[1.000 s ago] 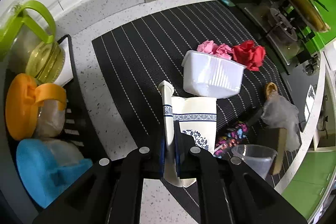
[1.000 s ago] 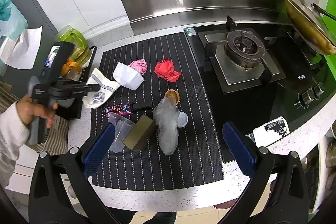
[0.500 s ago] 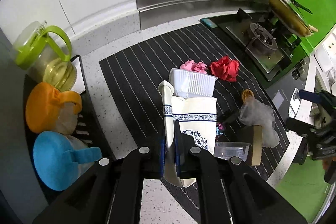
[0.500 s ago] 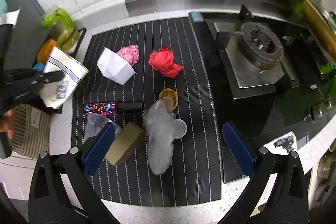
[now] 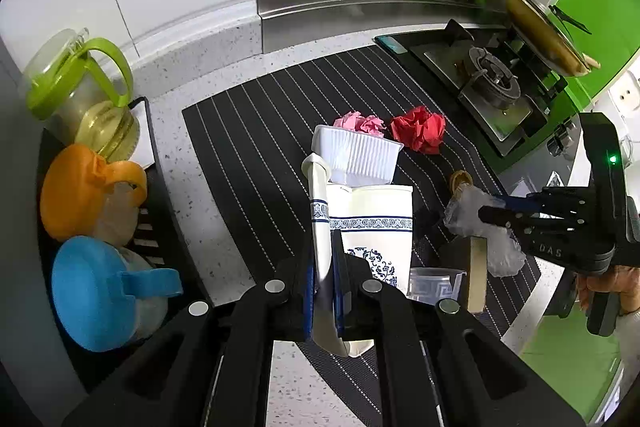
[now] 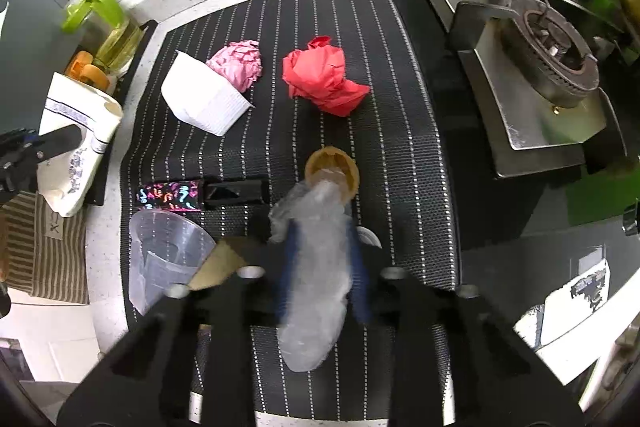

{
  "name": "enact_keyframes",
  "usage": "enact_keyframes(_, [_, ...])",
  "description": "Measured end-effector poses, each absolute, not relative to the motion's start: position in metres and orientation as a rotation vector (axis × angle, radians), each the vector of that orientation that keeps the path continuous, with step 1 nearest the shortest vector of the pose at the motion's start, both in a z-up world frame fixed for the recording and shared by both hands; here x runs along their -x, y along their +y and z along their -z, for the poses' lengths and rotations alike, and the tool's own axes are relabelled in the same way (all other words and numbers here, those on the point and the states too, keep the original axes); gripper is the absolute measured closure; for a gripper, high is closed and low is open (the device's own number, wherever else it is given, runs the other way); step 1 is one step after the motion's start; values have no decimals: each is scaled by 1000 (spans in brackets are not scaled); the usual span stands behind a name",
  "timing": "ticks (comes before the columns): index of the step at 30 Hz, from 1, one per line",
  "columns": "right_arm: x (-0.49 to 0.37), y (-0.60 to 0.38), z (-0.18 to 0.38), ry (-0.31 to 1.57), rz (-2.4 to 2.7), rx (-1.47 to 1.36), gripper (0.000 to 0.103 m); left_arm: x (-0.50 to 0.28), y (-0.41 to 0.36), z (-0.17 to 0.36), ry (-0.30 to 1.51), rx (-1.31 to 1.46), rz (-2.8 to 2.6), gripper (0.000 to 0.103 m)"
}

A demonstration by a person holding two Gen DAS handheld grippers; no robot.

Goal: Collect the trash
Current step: 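Grasp the white blue-patterned paper cup with the left gripper, then grasp the clear plastic bag with the right gripper while the left holds the cup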

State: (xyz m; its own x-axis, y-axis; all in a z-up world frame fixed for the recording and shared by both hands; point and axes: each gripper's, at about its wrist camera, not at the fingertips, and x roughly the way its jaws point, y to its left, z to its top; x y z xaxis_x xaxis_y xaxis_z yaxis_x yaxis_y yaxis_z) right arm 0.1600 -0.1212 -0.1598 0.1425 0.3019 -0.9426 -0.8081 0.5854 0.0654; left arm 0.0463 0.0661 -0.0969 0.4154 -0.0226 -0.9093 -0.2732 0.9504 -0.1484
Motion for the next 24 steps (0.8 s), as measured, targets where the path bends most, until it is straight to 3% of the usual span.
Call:
enact_keyframes(2, [-158,-122,156,1166,-876,517,95,-47,66,97,1135,291,-157,96])
enact_keyframes(6, [-153,-125,144,1149,-892,497,98,-47,64,92,1123,284,-145,96])
enact_keyframes(24, [-65,-226,16,841,-651,248,99,-39,-5,17,975,63,186,96])
